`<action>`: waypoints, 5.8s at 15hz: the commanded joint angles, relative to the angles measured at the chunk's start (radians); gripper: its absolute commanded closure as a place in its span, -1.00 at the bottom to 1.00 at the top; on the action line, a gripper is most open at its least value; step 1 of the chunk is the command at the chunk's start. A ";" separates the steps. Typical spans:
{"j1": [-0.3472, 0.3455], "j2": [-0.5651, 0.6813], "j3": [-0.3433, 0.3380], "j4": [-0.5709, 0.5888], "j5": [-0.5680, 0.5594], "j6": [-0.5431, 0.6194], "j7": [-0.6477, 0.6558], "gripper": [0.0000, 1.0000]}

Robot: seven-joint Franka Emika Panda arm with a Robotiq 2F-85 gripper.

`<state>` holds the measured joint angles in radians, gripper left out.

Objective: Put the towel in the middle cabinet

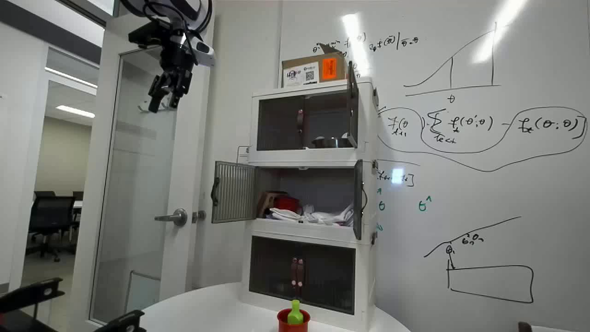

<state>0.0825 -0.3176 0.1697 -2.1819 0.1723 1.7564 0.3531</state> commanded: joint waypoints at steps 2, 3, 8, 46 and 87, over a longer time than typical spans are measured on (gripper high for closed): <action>0.002 0.001 -0.002 0.002 -0.001 -0.002 0.001 -1.00; 0.002 0.001 -0.002 0.002 -0.001 -0.002 0.001 -1.00; 0.000 0.049 -0.010 0.005 -0.055 0.070 -0.101 -1.00; 0.021 0.969 -0.224 -0.077 -0.274 1.022 -0.021 -1.00; -0.275 1.248 -0.063 0.090 -0.108 1.480 -0.221 0.96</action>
<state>-0.0806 1.0136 0.0090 -2.0098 0.0265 3.1649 0.1719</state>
